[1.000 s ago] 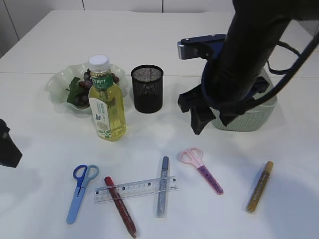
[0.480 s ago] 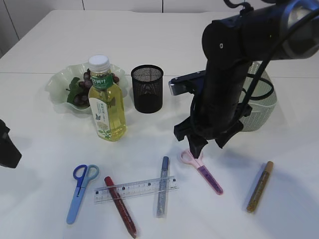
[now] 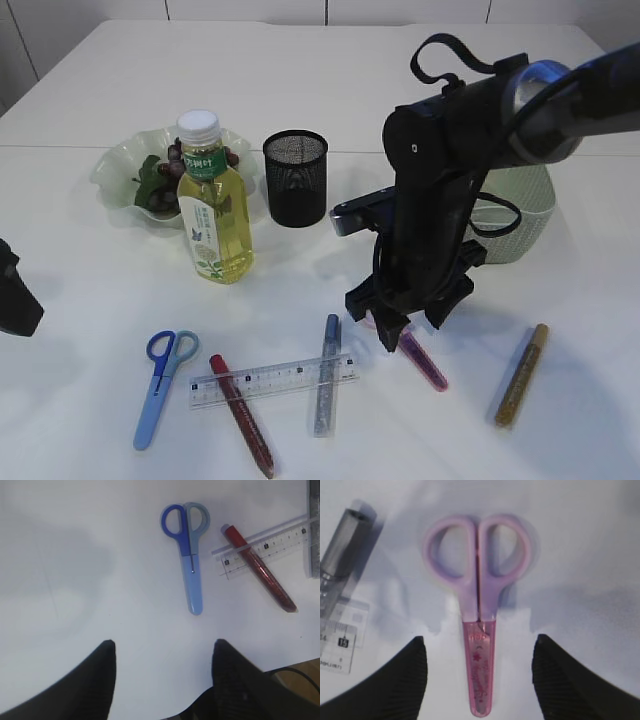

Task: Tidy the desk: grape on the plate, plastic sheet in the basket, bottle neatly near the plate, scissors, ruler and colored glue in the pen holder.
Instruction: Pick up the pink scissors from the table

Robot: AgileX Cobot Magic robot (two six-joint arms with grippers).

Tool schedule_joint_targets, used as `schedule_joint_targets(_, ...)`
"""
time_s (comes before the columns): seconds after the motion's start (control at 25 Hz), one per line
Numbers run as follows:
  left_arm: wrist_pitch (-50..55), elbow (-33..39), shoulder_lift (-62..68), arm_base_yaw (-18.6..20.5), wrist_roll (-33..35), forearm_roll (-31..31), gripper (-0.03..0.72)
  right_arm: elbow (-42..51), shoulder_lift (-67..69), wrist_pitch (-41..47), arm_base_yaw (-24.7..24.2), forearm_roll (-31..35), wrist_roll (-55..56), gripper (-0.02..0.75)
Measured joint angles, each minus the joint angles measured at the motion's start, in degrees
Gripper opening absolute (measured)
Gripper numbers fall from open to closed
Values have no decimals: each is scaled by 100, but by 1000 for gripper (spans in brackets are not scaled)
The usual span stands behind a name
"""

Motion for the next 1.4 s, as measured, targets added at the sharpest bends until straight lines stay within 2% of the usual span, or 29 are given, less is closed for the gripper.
schedule_joint_targets(0.92, -10, 0, 0, 0, 0, -13, 438, -13, 241, -686, 0, 0, -28, 496)
schedule_joint_targets(1.4, -34, 0, 0, 0, 0, -26, 424, -13, 333, -689, 0, 0, -38, 496)
